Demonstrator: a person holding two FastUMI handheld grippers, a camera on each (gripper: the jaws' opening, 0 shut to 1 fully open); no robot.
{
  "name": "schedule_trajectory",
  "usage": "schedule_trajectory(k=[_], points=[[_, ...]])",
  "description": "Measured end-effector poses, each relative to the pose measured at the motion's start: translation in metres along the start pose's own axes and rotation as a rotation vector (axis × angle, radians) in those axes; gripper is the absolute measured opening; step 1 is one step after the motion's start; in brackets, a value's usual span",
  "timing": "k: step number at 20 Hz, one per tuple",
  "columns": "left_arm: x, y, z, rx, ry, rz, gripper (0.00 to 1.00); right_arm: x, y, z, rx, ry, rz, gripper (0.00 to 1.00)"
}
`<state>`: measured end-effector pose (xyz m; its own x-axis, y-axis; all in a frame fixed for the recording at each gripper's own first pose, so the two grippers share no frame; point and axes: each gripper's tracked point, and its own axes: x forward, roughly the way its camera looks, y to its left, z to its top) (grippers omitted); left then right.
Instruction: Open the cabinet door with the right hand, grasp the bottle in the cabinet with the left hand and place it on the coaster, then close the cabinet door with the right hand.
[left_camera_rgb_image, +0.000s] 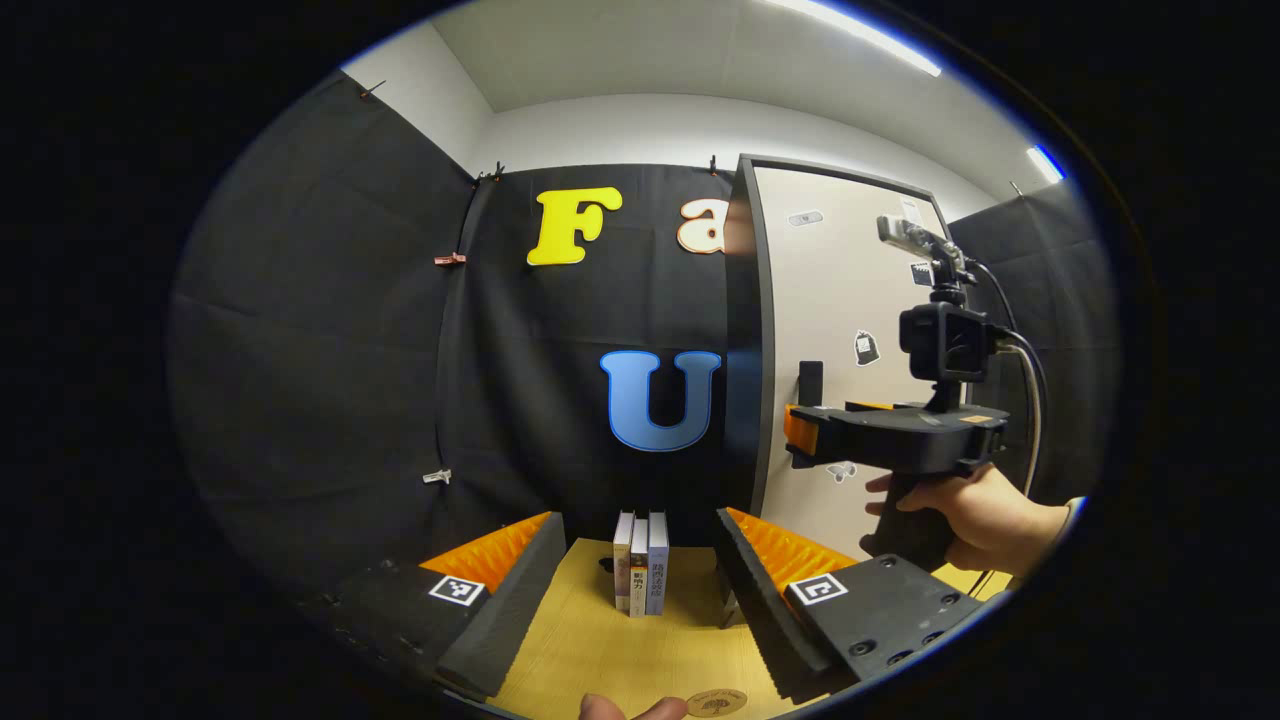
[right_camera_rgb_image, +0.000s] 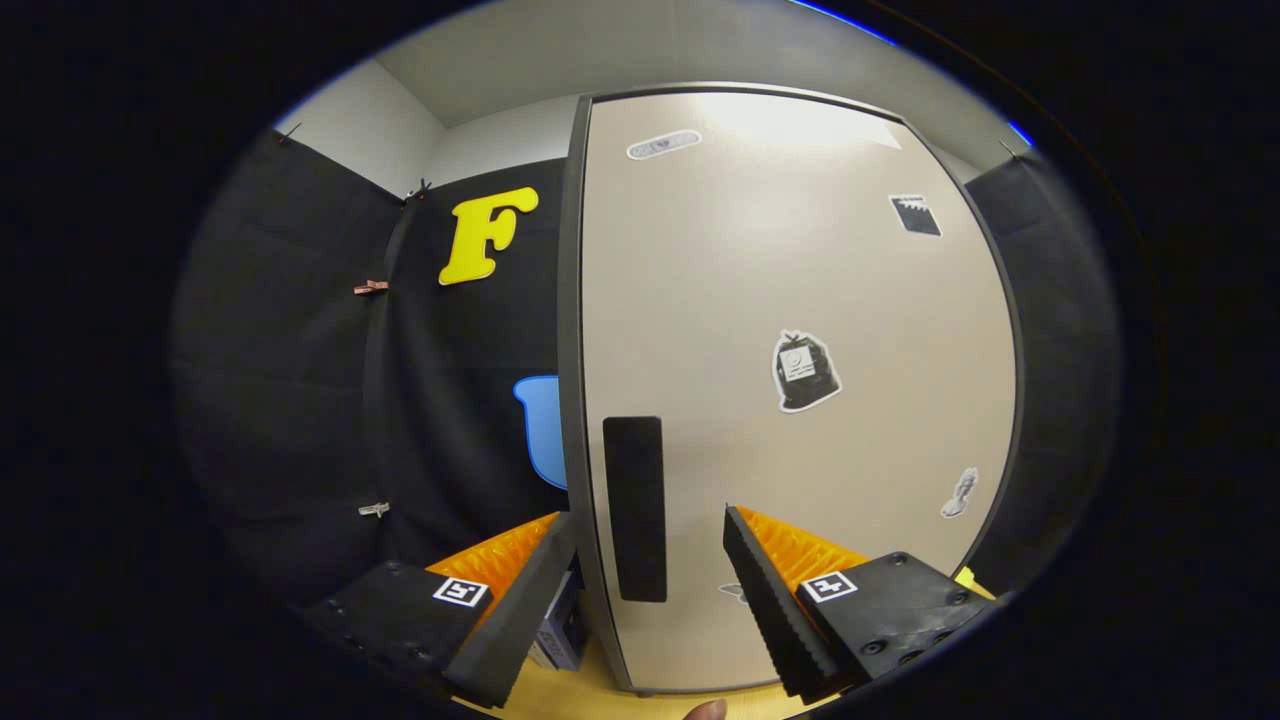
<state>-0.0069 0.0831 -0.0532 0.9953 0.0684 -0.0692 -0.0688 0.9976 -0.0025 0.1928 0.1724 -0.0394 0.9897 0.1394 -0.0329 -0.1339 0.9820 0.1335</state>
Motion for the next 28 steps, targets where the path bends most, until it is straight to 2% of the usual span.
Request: schedule_trajectory(k=[2,3,4,5,8,11,12,13,15,22,28], points=[[0.002,0.004,-0.003,-0.003,0.002,0.015,0.95,0.016,0.000,-0.006,-0.005,0.014,-0.016,0.94],[0.002,0.006,-0.003,-0.007,0.004,0.019,0.95,0.022,0.002,-0.010,-0.027,0.017,-0.020,0.78],[0.002,0.010,-0.003,-0.011,0.005,0.019,0.95,0.026,-0.001,-0.016,-0.057,0.029,-0.043,0.77],[0.001,0.012,-0.003,-0.014,0.006,0.018,0.95,0.027,0.001,-0.012,-0.073,-0.002,-0.044,0.55],[0.000,0.009,-0.007,-0.028,0.021,0.019,0.95,0.023,-0.001,-0.013,-0.112,-0.004,-0.053,0.36],[-0.004,0.007,-0.006,-0.035,0.020,0.020,0.95,0.022,0.000,-0.014,-0.060,0.034,0.000,0.18],[-0.004,0.008,-0.005,-0.036,0.018,0.020,0.95,0.018,0.000,-0.014,-0.071,0.035,0.008,0.18],[-0.002,0.007,-0.003,-0.035,0.015,0.018,0.95,0.015,0.001,-0.012,-0.074,0.024,0.008,0.13],[-0.003,0.004,0.002,-0.025,0.009,0.018,0.95,0.004,0.003,-0.011,-0.061,0.041,0.022,0.13],[-0.029,-0.021,0.014,0.001,-0.024,-0.001,0.95,-0.046,0.013,0.001,-0.015,0.076,0.161,0.14],[-0.038,-0.050,0.026,0.018,-0.052,-0.044,0.96,-0.092,-0.008,0.006,0.008,0.095,0.204,0.13]])
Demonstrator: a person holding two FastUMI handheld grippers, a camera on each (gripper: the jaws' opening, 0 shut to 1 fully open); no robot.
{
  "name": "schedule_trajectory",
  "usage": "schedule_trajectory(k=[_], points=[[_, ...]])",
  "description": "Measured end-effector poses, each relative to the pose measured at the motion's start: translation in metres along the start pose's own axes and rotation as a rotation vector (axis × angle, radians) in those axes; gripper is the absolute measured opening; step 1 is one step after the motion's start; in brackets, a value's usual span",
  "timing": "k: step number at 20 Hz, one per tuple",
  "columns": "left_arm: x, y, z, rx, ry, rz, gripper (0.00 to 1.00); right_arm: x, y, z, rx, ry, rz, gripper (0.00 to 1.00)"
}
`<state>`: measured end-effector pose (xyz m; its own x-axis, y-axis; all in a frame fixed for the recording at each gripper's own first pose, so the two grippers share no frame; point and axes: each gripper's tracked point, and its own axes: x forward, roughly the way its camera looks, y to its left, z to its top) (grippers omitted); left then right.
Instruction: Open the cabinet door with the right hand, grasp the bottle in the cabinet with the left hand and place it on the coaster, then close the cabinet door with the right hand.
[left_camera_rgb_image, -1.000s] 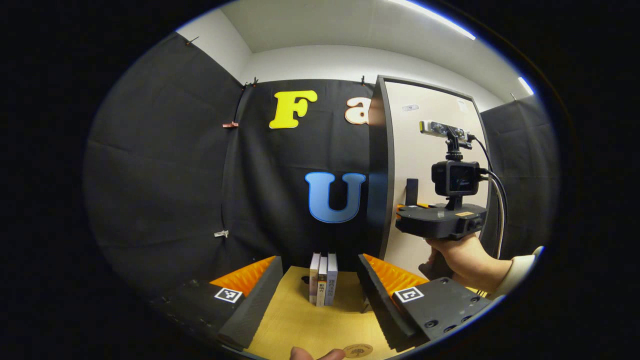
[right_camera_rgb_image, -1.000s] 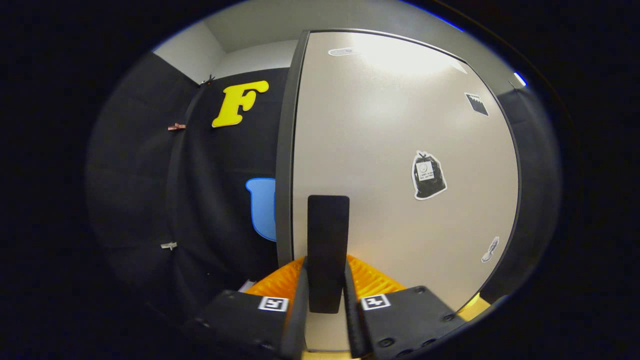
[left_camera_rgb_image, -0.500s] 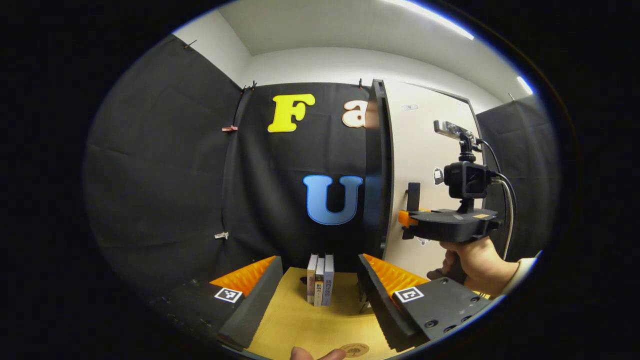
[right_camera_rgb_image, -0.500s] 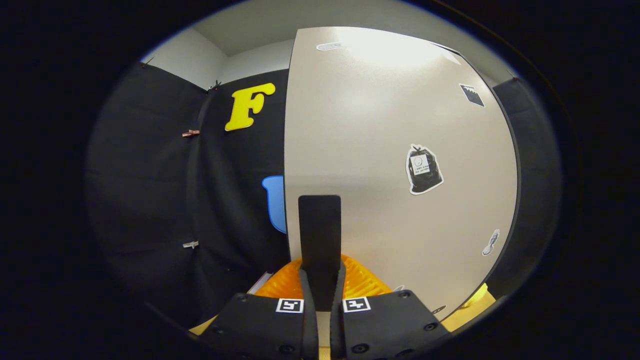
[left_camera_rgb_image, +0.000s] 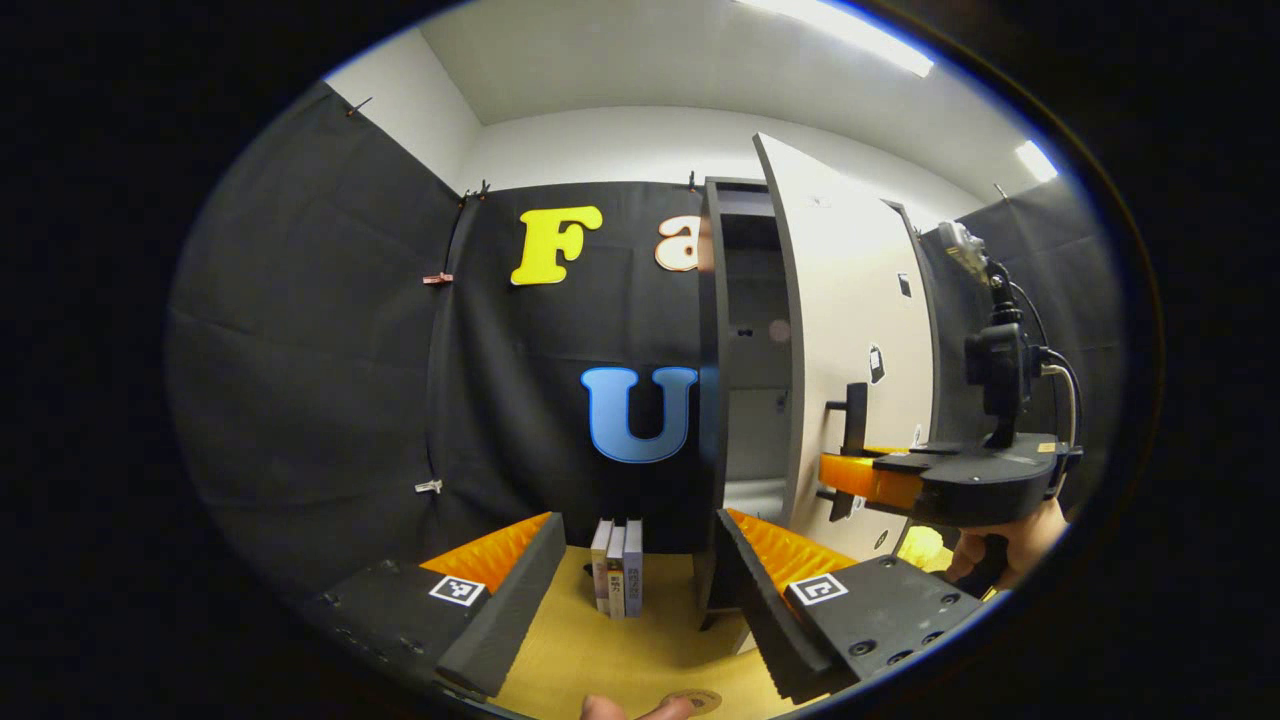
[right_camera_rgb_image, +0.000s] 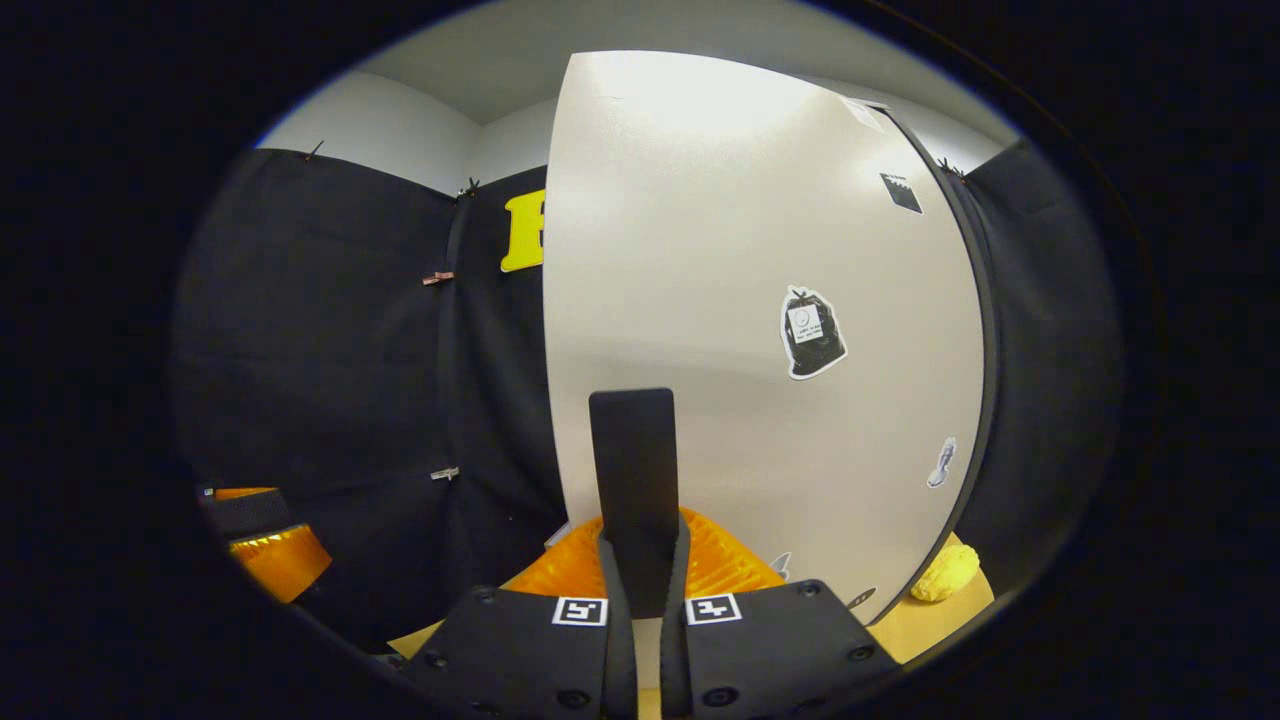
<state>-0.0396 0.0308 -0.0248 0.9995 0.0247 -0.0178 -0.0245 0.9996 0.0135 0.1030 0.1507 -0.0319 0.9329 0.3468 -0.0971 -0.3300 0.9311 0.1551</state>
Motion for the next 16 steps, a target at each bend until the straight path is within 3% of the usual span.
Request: schedule_trajectory(k=[8,16], points=[[-0.002,-0.033,0.005,-0.019,-0.008,-0.064,0.95,-0.047,-0.020,0.004,0.017,-0.011,0.015,0.13],[0.001,-0.059,0.014,-0.010,-0.033,-0.115,0.95,-0.095,-0.047,0.006,0.007,-0.027,-0.047,0.13]])
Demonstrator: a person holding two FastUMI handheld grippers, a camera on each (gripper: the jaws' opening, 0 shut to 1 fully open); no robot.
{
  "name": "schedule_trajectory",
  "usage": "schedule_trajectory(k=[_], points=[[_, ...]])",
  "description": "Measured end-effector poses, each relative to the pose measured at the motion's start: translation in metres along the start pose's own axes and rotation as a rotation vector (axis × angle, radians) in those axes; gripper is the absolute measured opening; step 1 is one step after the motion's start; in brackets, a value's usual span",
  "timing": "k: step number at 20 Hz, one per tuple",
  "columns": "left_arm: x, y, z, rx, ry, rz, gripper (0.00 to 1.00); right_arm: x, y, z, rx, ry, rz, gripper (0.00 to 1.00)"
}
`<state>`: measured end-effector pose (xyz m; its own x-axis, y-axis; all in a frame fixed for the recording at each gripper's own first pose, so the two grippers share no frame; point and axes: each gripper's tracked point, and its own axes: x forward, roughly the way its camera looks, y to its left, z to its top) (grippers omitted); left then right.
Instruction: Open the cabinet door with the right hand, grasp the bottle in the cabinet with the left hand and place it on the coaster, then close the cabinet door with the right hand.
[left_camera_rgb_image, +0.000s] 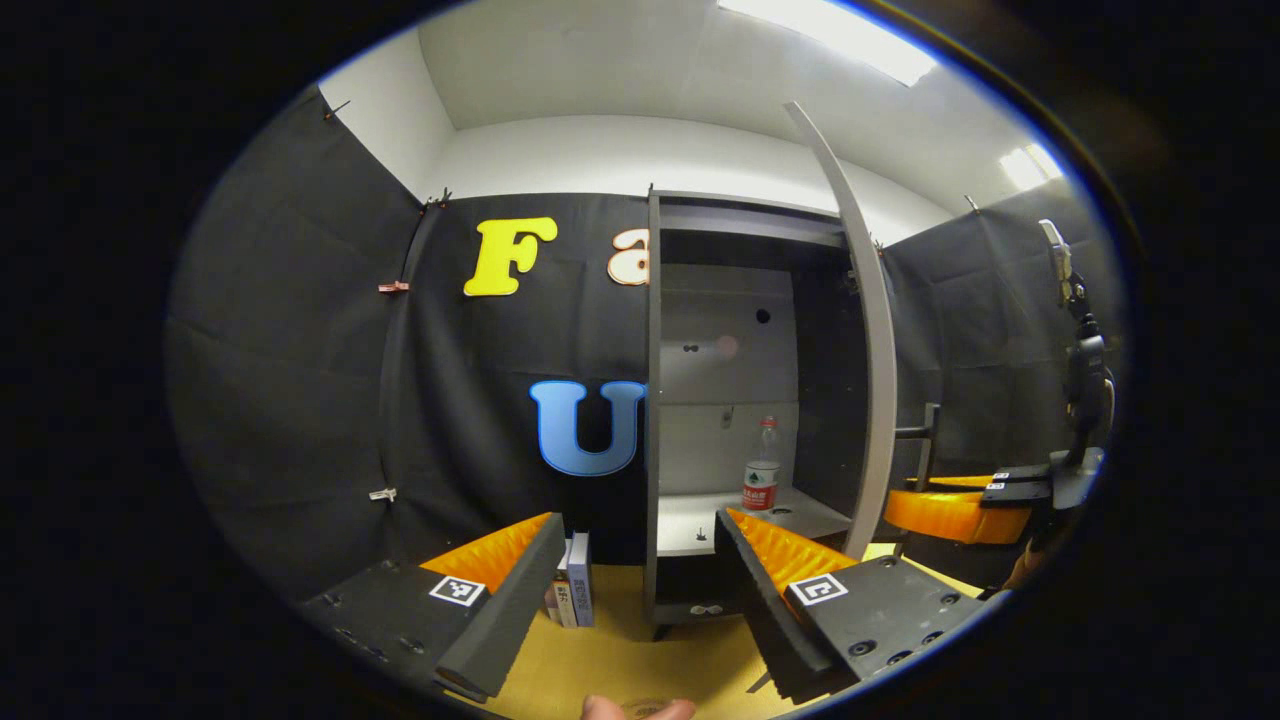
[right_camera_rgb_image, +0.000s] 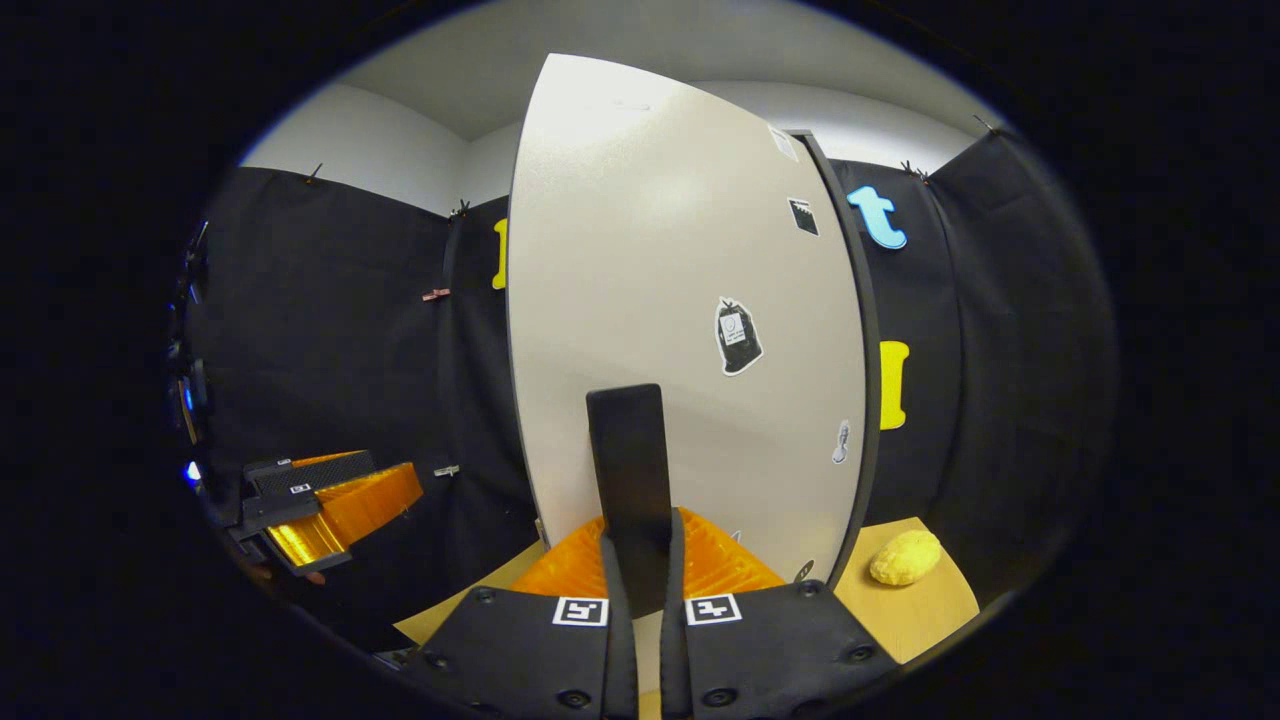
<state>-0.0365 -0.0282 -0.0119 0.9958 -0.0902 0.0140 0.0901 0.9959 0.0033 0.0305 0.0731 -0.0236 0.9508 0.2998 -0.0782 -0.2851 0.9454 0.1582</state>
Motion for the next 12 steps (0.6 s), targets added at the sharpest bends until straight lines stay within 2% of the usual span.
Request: schedule_trajectory(k=[7,12], points=[[0.011,-0.028,0.003,-0.006,-0.014,-0.048,0.95,-0.035,-0.041,0.006,-0.018,-0.007,-0.095,0.13],[0.013,-0.043,0.003,-0.005,-0.009,-0.081,0.94,-0.059,-0.076,0.010,-0.038,-0.017,-0.228,0.12]])
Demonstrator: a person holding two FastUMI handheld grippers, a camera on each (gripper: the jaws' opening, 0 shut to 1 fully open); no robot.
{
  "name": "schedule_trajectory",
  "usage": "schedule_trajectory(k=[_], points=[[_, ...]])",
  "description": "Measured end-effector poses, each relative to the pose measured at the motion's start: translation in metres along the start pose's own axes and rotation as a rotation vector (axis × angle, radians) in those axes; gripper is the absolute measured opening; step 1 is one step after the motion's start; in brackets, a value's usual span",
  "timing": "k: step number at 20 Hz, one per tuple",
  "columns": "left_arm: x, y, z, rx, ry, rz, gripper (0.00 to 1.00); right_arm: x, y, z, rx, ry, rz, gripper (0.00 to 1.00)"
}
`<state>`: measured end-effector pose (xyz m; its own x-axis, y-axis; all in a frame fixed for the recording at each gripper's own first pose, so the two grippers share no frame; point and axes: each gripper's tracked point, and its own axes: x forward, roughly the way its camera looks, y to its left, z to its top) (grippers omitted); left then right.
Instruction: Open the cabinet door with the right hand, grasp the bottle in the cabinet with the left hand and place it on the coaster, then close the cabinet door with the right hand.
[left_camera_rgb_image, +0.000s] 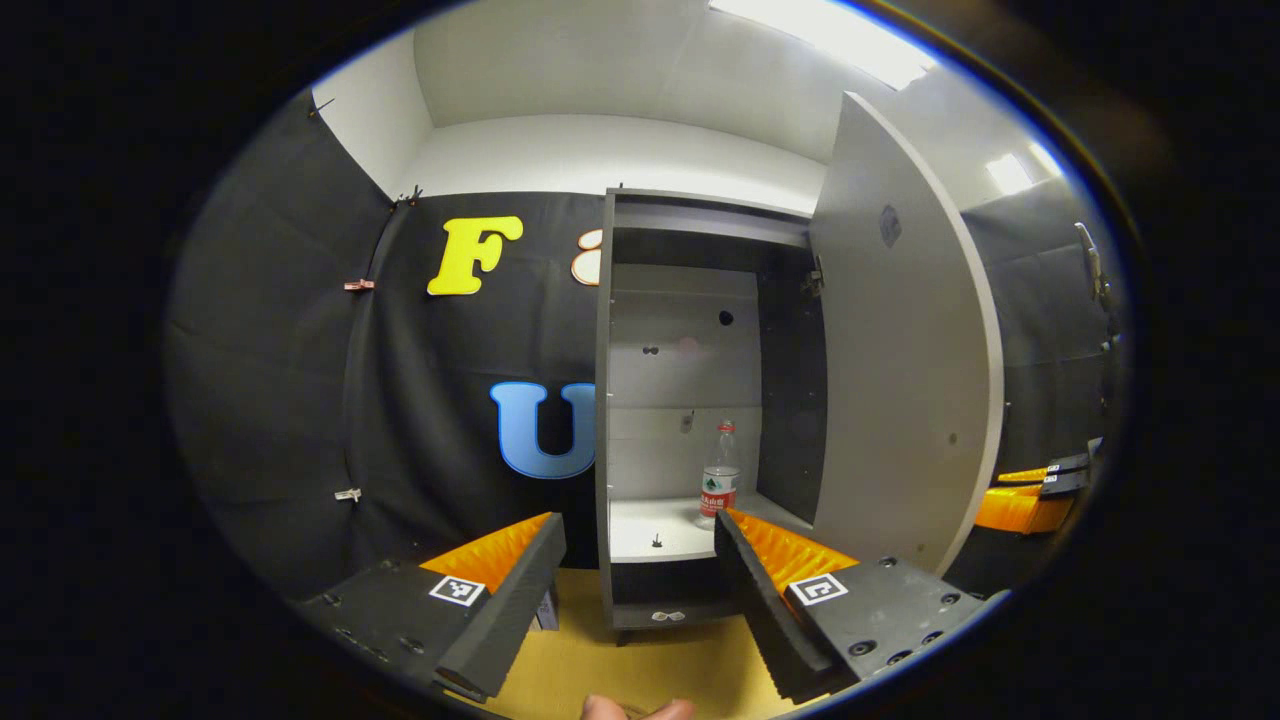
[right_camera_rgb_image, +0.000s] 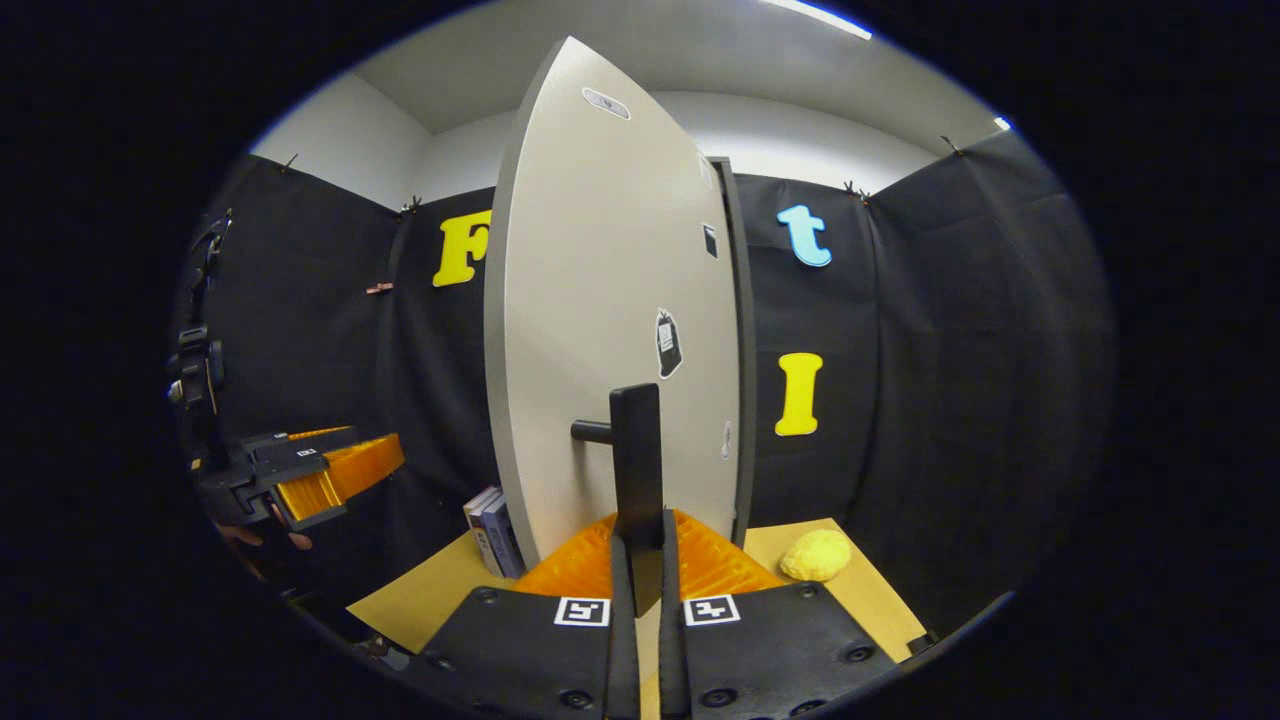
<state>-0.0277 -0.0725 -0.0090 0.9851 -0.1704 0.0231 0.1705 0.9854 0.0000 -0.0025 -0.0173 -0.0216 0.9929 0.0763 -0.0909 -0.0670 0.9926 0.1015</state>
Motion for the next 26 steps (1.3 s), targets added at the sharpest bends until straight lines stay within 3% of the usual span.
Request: schedule_trajectory(k=[13,14,15,16,22,26], points=[[0.007,-0.020,-0.004,-0.010,0.012,-0.029,0.95,-0.034,-0.093,0.016,0.013,-0.021,-0.235,0.06],[0.008,-0.022,-0.004,-0.010,0.013,-0.030,0.95,-0.036,-0.097,0.016,0.016,-0.019,-0.247,0.16],[0.012,-0.023,-0.006,-0.011,0.016,-0.031,0.95,-0.038,-0.102,0.017,0.020,-0.019,-0.260,0.06],[0.015,-0.028,-0.006,-0.013,0.017,-0.033,0.95,-0.040,-0.107,0.018,0.024,-0.020,-0.271,0.06],[0.045,-0.057,-0.009,-0.009,0.014,-0.065,0.94,-0.037,-0.109,0.017,0.015,-0.002,-0.242,0.06],[0.080,-0.086,-0.011,-0.022,-0.007,-0.107,0.94,-0.052,-0.124,0.025,-0.011,-0.021,-0.259,0.18]])
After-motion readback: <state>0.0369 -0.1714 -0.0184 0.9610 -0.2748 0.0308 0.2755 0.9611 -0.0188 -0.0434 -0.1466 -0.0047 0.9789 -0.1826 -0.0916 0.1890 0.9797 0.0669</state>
